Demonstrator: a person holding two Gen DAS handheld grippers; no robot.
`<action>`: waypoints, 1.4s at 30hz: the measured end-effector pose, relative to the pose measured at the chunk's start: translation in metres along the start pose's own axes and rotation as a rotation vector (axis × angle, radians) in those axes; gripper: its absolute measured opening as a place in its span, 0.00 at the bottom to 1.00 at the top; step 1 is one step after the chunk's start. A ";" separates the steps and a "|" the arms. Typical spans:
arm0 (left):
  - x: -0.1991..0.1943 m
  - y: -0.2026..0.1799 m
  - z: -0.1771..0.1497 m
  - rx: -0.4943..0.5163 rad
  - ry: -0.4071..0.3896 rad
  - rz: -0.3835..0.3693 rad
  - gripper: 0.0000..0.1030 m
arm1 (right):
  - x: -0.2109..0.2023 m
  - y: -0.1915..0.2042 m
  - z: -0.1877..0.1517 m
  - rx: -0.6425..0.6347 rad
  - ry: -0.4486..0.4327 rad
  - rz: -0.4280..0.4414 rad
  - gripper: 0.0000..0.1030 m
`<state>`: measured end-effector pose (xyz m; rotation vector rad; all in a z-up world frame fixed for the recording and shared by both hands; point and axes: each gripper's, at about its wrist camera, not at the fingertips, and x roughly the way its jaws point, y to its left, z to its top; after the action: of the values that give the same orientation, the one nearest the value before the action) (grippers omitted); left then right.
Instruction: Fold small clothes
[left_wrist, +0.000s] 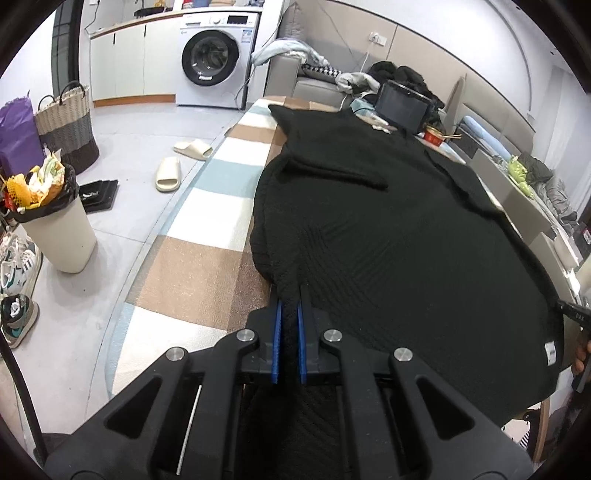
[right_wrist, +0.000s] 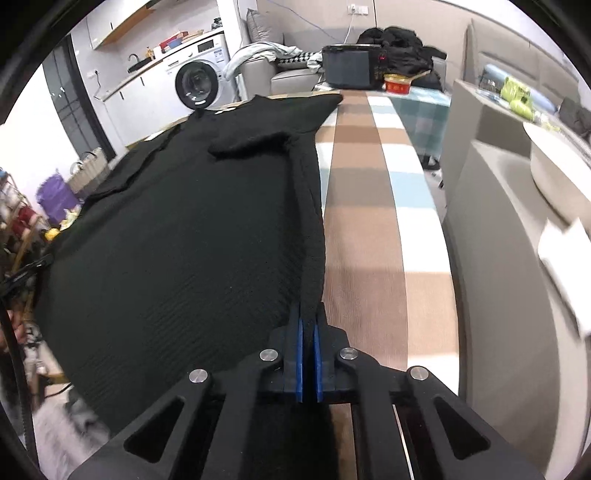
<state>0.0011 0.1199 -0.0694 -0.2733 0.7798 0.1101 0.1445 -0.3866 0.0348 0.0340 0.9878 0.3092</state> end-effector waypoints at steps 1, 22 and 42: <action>-0.003 -0.001 0.001 0.007 -0.010 -0.003 0.04 | -0.007 -0.002 -0.006 0.003 -0.001 0.018 0.04; 0.029 0.015 0.081 -0.037 -0.066 0.001 0.09 | -0.011 -0.013 0.053 0.185 -0.299 0.078 0.04; 0.038 0.005 0.026 0.068 0.026 0.016 0.05 | 0.014 0.004 0.026 0.087 -0.148 0.175 0.05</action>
<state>0.0446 0.1317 -0.0797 -0.2041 0.8104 0.0953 0.1720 -0.3766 0.0384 0.2211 0.8518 0.4180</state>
